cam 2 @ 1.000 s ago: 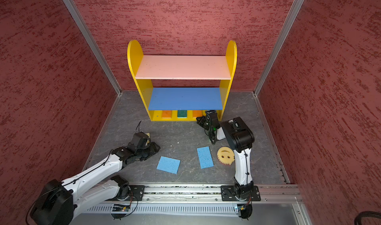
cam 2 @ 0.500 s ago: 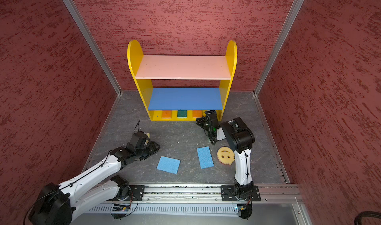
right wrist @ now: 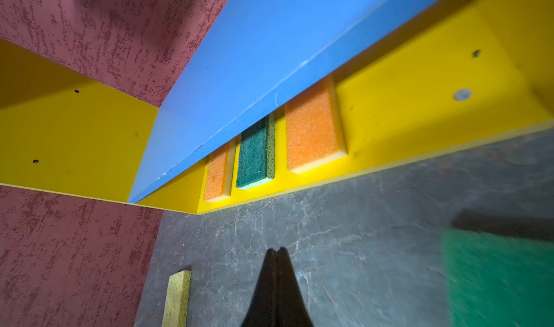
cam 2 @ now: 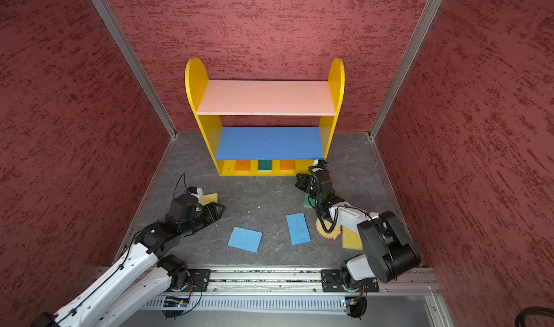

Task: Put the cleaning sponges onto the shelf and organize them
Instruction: 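Release the orange sponge and move the right gripper over the green sponge on the table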

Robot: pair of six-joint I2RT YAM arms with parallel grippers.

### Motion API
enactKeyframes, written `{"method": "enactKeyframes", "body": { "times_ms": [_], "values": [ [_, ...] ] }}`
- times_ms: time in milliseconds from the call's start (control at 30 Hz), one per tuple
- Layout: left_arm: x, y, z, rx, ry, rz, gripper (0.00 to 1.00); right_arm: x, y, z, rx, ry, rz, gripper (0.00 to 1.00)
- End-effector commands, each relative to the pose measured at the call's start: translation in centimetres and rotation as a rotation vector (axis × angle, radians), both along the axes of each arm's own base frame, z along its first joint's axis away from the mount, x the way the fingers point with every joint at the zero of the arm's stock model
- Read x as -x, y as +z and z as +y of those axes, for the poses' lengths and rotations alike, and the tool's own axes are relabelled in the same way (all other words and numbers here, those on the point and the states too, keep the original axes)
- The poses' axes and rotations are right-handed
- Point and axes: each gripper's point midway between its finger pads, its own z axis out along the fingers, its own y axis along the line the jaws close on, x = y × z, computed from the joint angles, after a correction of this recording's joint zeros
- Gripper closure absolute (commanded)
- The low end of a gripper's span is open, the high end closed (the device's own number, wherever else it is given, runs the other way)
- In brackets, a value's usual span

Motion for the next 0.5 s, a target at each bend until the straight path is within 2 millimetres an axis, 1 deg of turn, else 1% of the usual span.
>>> {"method": "enactKeyframes", "body": {
  "times_ms": [0, 33, 100, 133, 200, 267, 367, 467],
  "values": [
    [1.0, 0.0, 1.9, -0.052, 0.03, -0.008, 0.3, 2.3, -2.3, -3.7, 0.133, -0.128, 0.094, 0.92],
    [1.1, 0.2, 2.2, -0.049, 0.041, -0.015, 0.26, 2.9, -2.3, -4.5, 0.157, -0.154, 0.111, 0.83],
    [1.2, 0.3, 2.6, -0.046, 0.053, -0.019, 0.14, 4.0, -2.8, -6.0, 0.21, -0.203, 0.164, 0.68],
    [1.2, 0.4, 2.7, -0.045, 0.053, -0.022, 0.01, 4.6, -3.3, -6.6, 0.236, -0.221, 0.194, 0.64],
    [1.2, 0.3, 2.8, -0.053, 0.049, -0.024, 0.0, 5.5, -3.8, -7.4, 0.266, -0.238, 0.226, 0.57],
    [1.2, 0.0, 3.1, -0.061, 0.056, -0.011, 0.01, 6.2, -4.3, -7.9, 0.278, -0.25, 0.25, 0.55],
    [1.1, -0.2, 3.0, -0.057, 0.049, 0.005, 0.01, 6.7, -4.8, -8.1, 0.261, -0.265, 0.26, 0.54],
    [1.0, -0.4, 2.9, -0.047, 0.034, 0.003, 0.0, 6.5, -5.0, -7.8, 0.239, -0.26, 0.256, 0.54]
  ]
}}
